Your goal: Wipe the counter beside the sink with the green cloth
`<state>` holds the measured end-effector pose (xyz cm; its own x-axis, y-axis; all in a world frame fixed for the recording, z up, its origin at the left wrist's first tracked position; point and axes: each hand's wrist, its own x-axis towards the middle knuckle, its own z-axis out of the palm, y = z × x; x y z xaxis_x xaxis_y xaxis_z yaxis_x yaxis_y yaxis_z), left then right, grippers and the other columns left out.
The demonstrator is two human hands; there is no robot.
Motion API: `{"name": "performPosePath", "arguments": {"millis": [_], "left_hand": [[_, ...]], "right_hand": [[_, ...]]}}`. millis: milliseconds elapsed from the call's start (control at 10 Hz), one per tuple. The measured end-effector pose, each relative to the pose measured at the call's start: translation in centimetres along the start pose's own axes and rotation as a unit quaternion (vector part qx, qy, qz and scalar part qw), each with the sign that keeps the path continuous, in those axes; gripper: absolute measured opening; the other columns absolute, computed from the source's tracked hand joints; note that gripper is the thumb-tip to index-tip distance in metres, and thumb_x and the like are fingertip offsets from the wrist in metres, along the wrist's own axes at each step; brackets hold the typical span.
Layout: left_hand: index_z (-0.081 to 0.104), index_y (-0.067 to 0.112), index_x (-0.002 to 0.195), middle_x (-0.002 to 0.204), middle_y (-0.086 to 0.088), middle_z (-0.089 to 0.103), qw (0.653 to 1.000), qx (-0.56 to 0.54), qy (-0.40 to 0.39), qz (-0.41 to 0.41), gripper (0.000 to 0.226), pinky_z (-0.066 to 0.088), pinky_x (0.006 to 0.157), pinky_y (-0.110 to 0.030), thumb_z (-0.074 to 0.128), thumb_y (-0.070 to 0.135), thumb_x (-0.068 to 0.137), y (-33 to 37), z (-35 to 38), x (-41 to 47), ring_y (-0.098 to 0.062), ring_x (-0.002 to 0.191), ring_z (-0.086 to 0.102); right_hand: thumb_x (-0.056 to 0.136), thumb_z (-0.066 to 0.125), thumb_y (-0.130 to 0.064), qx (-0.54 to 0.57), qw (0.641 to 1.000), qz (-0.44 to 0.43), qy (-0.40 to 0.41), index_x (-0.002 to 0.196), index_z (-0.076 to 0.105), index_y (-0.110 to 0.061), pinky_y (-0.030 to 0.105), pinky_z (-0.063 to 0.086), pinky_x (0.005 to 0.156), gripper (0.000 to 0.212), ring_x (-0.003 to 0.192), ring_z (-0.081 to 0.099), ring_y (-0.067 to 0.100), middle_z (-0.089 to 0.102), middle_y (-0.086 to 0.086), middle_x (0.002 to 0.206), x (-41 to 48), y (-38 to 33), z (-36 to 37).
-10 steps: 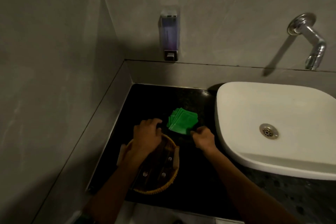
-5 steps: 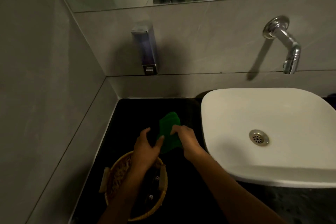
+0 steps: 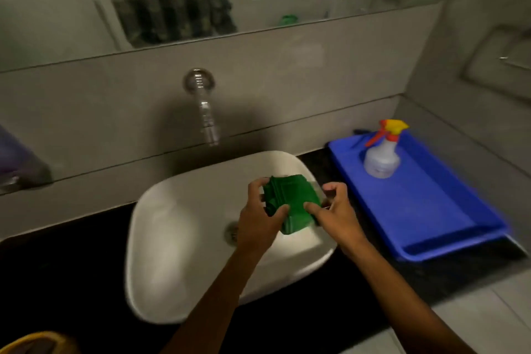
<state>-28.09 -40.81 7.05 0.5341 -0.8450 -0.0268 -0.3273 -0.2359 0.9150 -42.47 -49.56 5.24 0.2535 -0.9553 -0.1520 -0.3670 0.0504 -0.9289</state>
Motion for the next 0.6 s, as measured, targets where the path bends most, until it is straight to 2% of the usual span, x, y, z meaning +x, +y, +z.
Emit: {"name": "performPosePath", "arguments": {"millis": [100,200,300,400,500,600], "left_hand": [[0.056,0.024,0.115,0.106,-0.003,0.067,0.996,0.066,-0.053,0.038,0.039,0.051,0.083,-0.033,0.068,0.016,0.079,2.1,7.8,0.7,-0.024,0.096,0.064],[0.059,0.018,0.122,0.125,-0.016,0.058,0.972,0.143,-0.173,0.066,0.040,0.042,0.099,-0.033,0.062,0.017,0.082,3.6,17.5,1.0,-0.033,0.113,0.057],[0.052,0.022,0.127,0.131,-0.017,0.051,0.943,0.218,-0.238,0.080,0.045,0.039,0.104,-0.041,0.058,0.024,0.083,4.1,22.8,1.1,-0.038,0.117,0.053],[0.050,0.020,0.126,0.135,-0.020,0.048,0.897,0.308,-0.308,0.074,0.042,0.023,0.110,-0.054,0.052,0.034,0.087,4.6,28.0,0.6,-0.039,0.128,0.043],[0.042,0.016,0.136,0.147,-0.023,0.037,0.860,0.367,-0.343,0.087,0.053,0.004,0.115,-0.061,0.047,0.042,0.090,3.8,29.3,0.5,-0.037,0.142,0.021],[0.011,0.024,0.151,0.157,-0.020,0.022,0.859,0.371,-0.314,0.157,0.069,-0.004,0.118,-0.055,0.042,0.046,0.093,1.9,27.6,0.9,-0.034,0.148,0.000]], "right_hand": [[0.078,0.073,-0.015,-0.094,0.994,-0.024,0.049,0.104,0.049,-0.019,0.032,0.046,0.065,0.036,0.064,0.060,0.019,0.059,-0.003,0.074,2.3,3.4,-6.3],[0.082,0.068,-0.005,-0.182,0.980,-0.016,0.083,0.099,0.063,-0.009,0.035,0.049,0.079,0.018,0.086,0.068,0.032,0.070,0.009,0.091,4.9,8.1,-13.7],[0.083,0.066,-0.004,-0.221,0.969,0.009,0.108,0.099,0.066,-0.008,0.035,0.048,0.084,0.017,0.094,0.068,0.032,0.073,0.013,0.098,6.2,10.3,-17.7],[0.089,0.057,-0.011,-0.306,0.948,0.051,0.074,0.110,0.065,-0.009,0.038,0.044,0.094,0.022,0.111,0.062,0.033,0.069,0.018,0.116,7.4,13.0,-21.1],[0.094,0.045,-0.029,-0.441,0.889,0.126,-0.004,0.123,0.060,-0.016,0.043,0.035,0.105,0.035,0.128,0.049,0.031,0.056,0.015,0.135,7.6,14.6,-21.3],[0.093,0.034,-0.046,-0.564,0.811,0.154,-0.032,0.132,0.055,-0.022,0.050,0.021,0.111,0.051,0.138,0.031,0.027,0.041,0.011,0.148,8.3,14.2,-20.1]]}}
